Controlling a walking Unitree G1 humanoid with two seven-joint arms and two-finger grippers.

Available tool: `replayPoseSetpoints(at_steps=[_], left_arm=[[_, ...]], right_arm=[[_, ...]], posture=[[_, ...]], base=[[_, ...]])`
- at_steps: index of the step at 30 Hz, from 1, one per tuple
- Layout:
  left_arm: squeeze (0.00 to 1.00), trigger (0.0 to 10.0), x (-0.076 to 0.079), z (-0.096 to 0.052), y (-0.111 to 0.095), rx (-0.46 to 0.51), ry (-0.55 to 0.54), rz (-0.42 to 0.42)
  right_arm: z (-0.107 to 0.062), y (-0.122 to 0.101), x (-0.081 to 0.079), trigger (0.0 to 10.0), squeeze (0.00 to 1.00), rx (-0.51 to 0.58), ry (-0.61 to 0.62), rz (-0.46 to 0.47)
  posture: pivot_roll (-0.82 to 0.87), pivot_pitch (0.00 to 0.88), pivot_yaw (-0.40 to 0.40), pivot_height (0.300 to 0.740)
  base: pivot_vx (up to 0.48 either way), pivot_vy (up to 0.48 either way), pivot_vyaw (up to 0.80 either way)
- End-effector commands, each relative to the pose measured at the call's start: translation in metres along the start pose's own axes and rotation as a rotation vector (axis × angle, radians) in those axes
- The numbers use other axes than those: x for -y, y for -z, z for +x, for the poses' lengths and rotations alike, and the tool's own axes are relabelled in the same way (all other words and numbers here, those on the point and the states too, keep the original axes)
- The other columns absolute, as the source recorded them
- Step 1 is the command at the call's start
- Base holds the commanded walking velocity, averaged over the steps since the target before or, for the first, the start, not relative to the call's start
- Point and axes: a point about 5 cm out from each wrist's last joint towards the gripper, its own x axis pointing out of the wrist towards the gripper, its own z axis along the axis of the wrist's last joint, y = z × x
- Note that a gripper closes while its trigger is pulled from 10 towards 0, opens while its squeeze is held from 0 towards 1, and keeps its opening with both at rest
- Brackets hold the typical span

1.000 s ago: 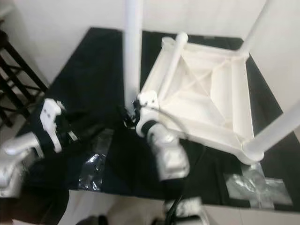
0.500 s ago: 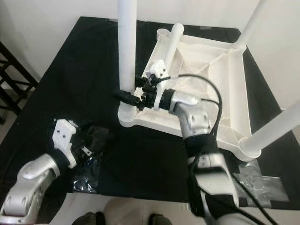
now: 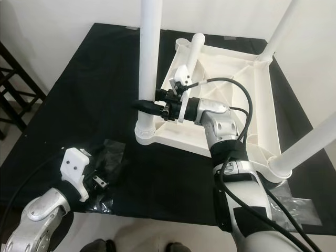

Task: Building children table

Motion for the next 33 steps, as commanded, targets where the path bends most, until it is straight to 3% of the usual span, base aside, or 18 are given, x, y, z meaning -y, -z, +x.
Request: replayPoseSetpoints(at_steps=[1,2,3,4,5,6,9,19,20,22,23,24,25,26,29,30,31,33], left_arm=[[0.00,0.0,0.008,-0.001,0.001,-0.010,0.044,-0.009],[0.00,0.0,0.011,-0.002,0.001,-0.022,0.070,0.002],[0.00,0.0,0.011,-0.002,0.001,-0.022,0.070,0.002],[0.00,0.0,0.015,-0.005,0.001,-0.044,0.095,0.024],[0.00,0.0,0.015,-0.005,0.001,-0.044,0.095,0.024],[0.00,0.0,0.015,-0.006,0.001,-0.052,0.098,0.028],[0.00,0.0,0.015,-0.006,0.002,-0.055,0.098,0.028],[0.00,0.0,0.014,0.001,0.004,-0.060,0.064,-0.003],[0.00,0.0,0.013,0.001,0.004,-0.062,0.065,-0.004],[0.00,0.0,0.013,0.001,0.004,-0.062,0.065,-0.004],[0.00,0.0,0.013,0.002,0.004,-0.063,0.070,-0.001],[0.00,0.0,0.013,0.003,0.004,-0.064,0.074,0.001],[0.00,0.0,0.013,0.003,0.004,-0.064,0.074,0.001],[0.00,0.0,0.013,0.005,0.004,-0.065,0.081,0.001],[0.00,0.0,0.013,0.005,0.004,-0.064,0.082,0.000],[0.00,0.0,0.014,0.006,0.003,-0.063,0.080,0.003],[0.00,0.0,0.014,0.006,0.003,-0.063,0.080,0.003],[0.00,0.0,0.014,0.007,0.003,-0.061,0.072,0.004]], right_arm=[[-0.004,0.036,-0.008,0.0,0.00,-0.136,0.072,0.066],[-0.003,0.053,-0.013,0.0,0.00,-0.214,0.339,0.060],[-0.003,0.053,-0.013,0.0,0.00,-0.214,0.339,0.060],[-0.004,0.071,-0.049,0.0,0.00,-0.235,0.748,0.218],[-0.004,0.071,-0.049,0.0,0.00,-0.235,0.748,0.218],[-0.002,0.071,-0.065,0.0,0.00,-0.230,0.826,0.220],[0.002,0.068,-0.074,0.0,0.00,-0.214,0.838,0.212],[0.029,0.058,-0.061,0.0,0.00,-0.149,0.713,0.106],[0.028,0.055,-0.063,10.0,0.28,-0.165,0.730,0.099],[0.028,0.055,-0.063,10.0,0.28,-0.165,0.730,0.099],[0.030,0.053,-0.066,10.0,1.00,-0.161,0.663,0.126],[0.033,0.048,-0.068,10.0,1.00,-0.130,0.548,0.149],[0.033,0.048,-0.068,10.0,1.00,-0.130,0.548,0.149],[0.034,0.035,-0.064,10.0,1.00,-0.057,0.342,0.143],[0.032,0.030,-0.061,10.0,1.00,-0.034,0.288,0.118],[0.026,0.019,-0.048,10.0,0.00,-0.023,0.131,0.038],[0.026,0.019,-0.048,10.0,0.00,-0.023,0.131,0.038],[0.023,0.014,-0.037,10.0,0.00,-0.034,-0.018,0.011]], posture=[[0.09,0.134,-0.096,0.740],[0.09,0.135,-0.098,0.740],[0.09,0.135,-0.098,0.740],[0.09,0.150,-0.093,0.740],[0.09,0.150,-0.093,0.740],[0.08,0.151,-0.074,0.740],[0.08,0.151,-0.074,0.740],[0.06,0.127,-0.074,0.740],[0.05,0.126,-0.072,0.740],[0.05,0.126,-0.072,0.740],[0.05,0.125,-0.071,0.740],[0.05,0.124,-0.069,0.740],[0.05,0.124,-0.069,0.740],[0.05,0.122,-0.070,0.740],[0.05,0.122,-0.070,0.740],[0.05,0.120,-0.075,0.740],[0.05,0.120,-0.075,0.740],[0.06,0.121,-0.083,0.740]], base=[[0.000,0.000,0.00],[0.000,0.000,0.00],[0.000,0.000,0.00],[0.000,0.000,0.00],[0.000,0.000,0.00],[0.000,0.000,0.00],[0.000,0.000,0.00],[0.000,0.000,0.00],[0.000,0.000,0.00],[0.000,0.000,0.00],[0.000,0.000,0.00],[0.000,0.000,0.00],[0.000,0.000,0.00],[0.000,0.000,0.00],[0.000,0.000,0.00],[0.000,0.000,0.00],[0.000,0.000,0.00],[0.000,0.000,0.00]])
